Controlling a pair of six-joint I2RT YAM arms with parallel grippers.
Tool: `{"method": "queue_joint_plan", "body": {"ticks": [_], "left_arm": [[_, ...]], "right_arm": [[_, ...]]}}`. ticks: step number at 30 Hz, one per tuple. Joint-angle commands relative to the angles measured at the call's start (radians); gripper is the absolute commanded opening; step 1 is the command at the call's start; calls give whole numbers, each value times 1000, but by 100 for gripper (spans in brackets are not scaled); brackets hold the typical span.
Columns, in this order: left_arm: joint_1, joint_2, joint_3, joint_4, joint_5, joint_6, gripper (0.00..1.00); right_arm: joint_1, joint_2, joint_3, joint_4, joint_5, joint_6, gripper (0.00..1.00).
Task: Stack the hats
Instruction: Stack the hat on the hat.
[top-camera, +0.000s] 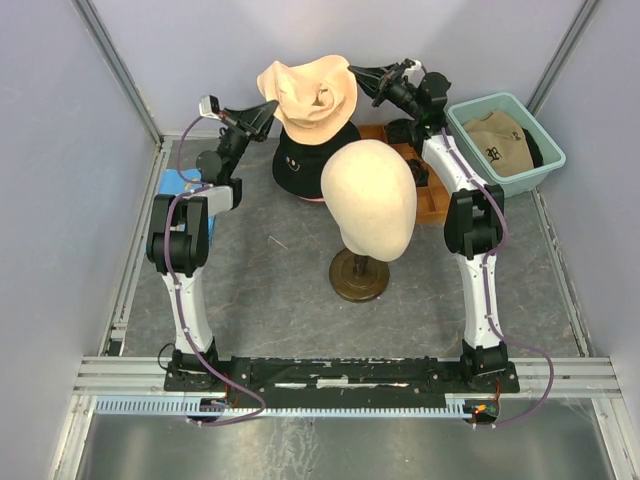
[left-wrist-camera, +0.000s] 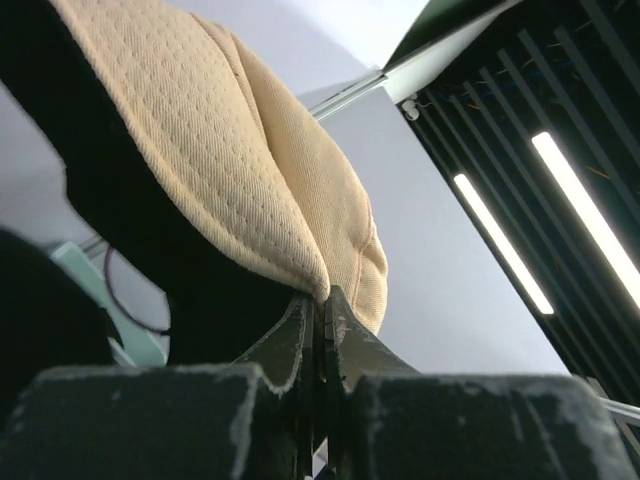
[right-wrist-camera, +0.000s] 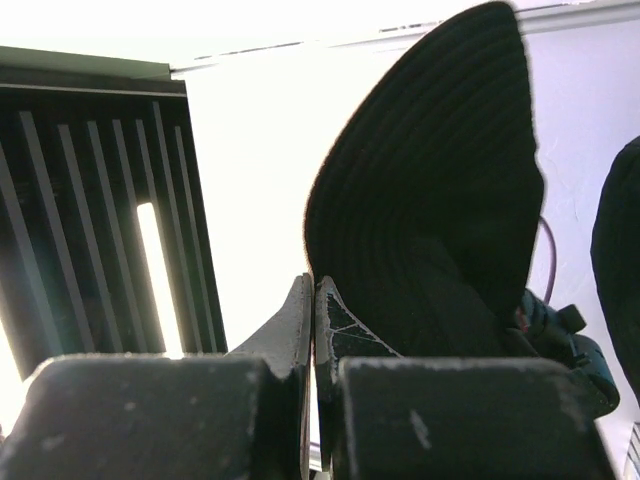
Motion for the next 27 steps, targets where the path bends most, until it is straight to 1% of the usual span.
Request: {"method": "queue_joint_plan", "body": {"ticks": [1, 6, 15, 19, 24, 27], "left_arm": [[25, -47, -78, 192, 63, 44, 3], [39, -69, -181, 193, 94, 79, 3], [47, -46, -232, 192, 144, 101, 3], [48, -39, -261, 192, 157, 109, 3], [47, 5, -261, 192, 176, 104, 3], [47, 36, -246, 192, 185, 95, 3]], "right_arm": [[-11, -25, -3, 59, -69, 177, 0], [-25, -32, -60, 62, -91, 135, 0], [-52, -2, -130, 49, -141, 61, 0], [-76, 2, -175, -3, -169, -12, 0], [-96, 20, -221, -54, -186, -97, 0], [-100, 37, -206, -167, -195, -189, 0]]}}
